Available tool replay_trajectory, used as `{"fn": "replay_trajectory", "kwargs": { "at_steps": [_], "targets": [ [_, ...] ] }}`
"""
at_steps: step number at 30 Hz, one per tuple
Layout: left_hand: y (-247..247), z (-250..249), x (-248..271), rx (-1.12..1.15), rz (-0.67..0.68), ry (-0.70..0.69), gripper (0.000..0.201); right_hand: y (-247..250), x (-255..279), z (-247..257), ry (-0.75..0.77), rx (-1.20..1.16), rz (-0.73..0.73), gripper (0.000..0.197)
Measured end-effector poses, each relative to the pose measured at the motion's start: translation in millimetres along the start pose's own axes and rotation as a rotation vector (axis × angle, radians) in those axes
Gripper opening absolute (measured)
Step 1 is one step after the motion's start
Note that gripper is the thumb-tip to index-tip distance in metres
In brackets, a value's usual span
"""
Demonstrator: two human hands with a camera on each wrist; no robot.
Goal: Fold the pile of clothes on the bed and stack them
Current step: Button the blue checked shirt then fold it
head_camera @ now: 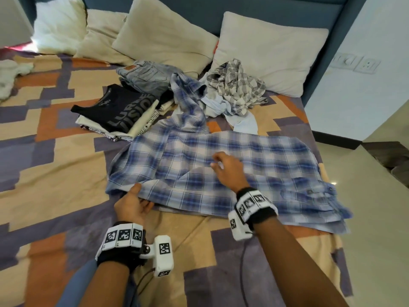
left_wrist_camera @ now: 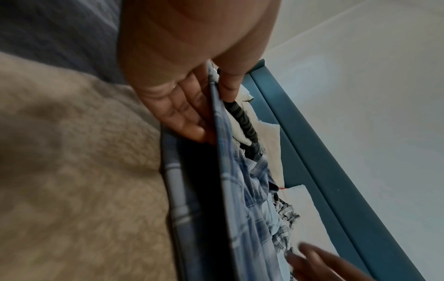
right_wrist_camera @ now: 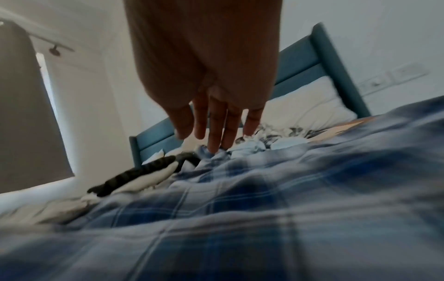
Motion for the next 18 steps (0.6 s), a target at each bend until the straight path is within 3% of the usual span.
{"fn": "replay_trajectory", "kwargs": {
  "at_steps": [2,4,6,8,9,11,13,15,16,18],
  "targets": [
    [3,-4,-13,-0.030,0.037,0.027,0.021,-28,-29,13,-0.023,0.308,0.211,0.037],
    [7,-3,-19,-0.069,0.034,0.017,0.019,-40,-49,9,-0.038,0.444,0.320,0.029],
    [11,-1,-22,-0.108,0.022,-0.030,0.007,-38,-65,2,-0.051,0.251,0.289,0.015],
    [14,6,-27,-0.151,0.025,-0.061,0.003,-29,-77,-12,-0.096,-0.009,0.153,0.007],
    [15,9,-28,-0.152,0.018,-0.064,0.004,-27,-81,-17,-0.117,-0.047,0.094,0.003],
    [20,14,-32,-0.180,-0.031,-0.098,0.007,-27,-77,-23,-0.172,0.136,0.047,0.009],
    [26,15,-35,-0.235,-0.167,-0.184,0.044,-30,-57,-21,-0.186,0.275,-0.007,0.025],
    [35,12,-40,-0.318,-0.290,-0.245,0.088,-26,-20,-11,-0.149,0.162,-0.100,0.033],
    [38,9,-42,-0.336,-0.318,-0.215,0.099,-25,0,-9,-0.114,0.091,-0.125,0.034],
    [36,0,-44,-0.237,-0.318,-0.091,0.102,-26,36,-15,-0.055,0.033,-0.090,0.036]
  ]
}}
Point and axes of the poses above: each hand's wrist, its own x-axis away from the middle knuckle, its own y-axis out of the back of the hand, z = x × y, the point moved 3 cm from there along -x, towards the middle knuckle, and after that the axes turned 9 degrees about -y, right-handed, at the moved point
